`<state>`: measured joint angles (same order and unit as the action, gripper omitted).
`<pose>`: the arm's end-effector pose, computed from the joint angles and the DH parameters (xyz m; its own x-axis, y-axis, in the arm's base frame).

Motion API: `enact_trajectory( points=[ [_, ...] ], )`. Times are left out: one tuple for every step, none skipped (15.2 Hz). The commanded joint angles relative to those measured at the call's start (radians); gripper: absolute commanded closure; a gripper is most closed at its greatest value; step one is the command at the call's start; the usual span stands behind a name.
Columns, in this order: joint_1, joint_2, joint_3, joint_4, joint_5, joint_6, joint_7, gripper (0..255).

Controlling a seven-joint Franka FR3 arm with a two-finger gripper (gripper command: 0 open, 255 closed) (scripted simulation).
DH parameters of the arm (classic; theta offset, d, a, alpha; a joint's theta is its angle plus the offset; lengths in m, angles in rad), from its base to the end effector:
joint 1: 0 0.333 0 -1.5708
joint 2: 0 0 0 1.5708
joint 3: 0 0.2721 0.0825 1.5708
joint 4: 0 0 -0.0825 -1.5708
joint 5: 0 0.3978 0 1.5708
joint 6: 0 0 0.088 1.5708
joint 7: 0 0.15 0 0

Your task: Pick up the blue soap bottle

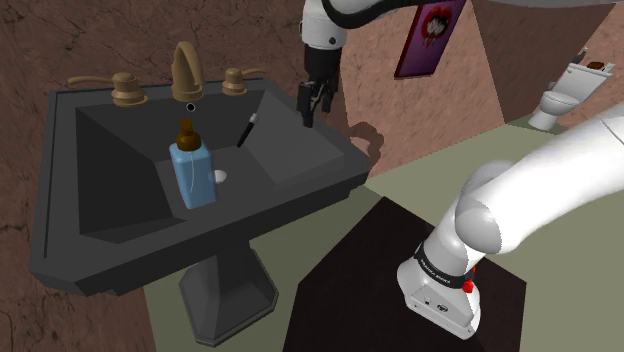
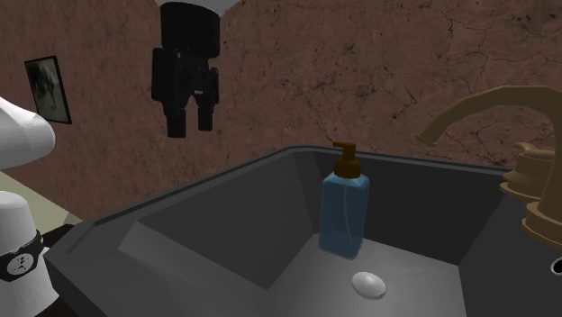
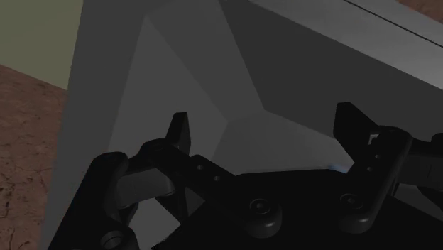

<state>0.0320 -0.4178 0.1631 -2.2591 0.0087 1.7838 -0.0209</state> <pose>0.4414 0.0886 0.4311 0.9788 0.1946 -0.0633 0.1982 -0.9786 0.0562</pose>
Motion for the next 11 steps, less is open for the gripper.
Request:
enact_trajectory(
  points=[
    [0.007, 0.065, 0.022, 0.052, 0.005, 0.017, 0.030, 0],
    [0.010, 0.099, 0.033, 0.080, 0.005, 0.025, 0.045, 0],
    [0.013, 0.133, 0.043, 0.108, 0.005, 0.033, 0.059, 0],
    [0.016, 0.167, 0.054, 0.138, 0.003, 0.039, 0.074, 0],
    [0.020, 0.201, 0.063, 0.169, 0.001, 0.045, 0.089, 0],
    [0.023, 0.236, 0.073, 0.201, -0.003, 0.050, 0.104, 0],
    [0.027, 0.271, 0.082, 0.235, -0.007, 0.053, 0.119, 0],
    [0.031, 0.306, 0.091, 0.269, -0.012, 0.056, 0.134, 0],
    [0.036, 0.342, 0.099, 0.305, -0.019, 0.057, 0.149, 0],
    [0.041, 0.378, 0.107, 0.342, -0.026, 0.057, 0.164, 0],
    [0.047, 0.414, 0.114, 0.381, -0.033, 0.056, 0.179, 0]
  ],
)
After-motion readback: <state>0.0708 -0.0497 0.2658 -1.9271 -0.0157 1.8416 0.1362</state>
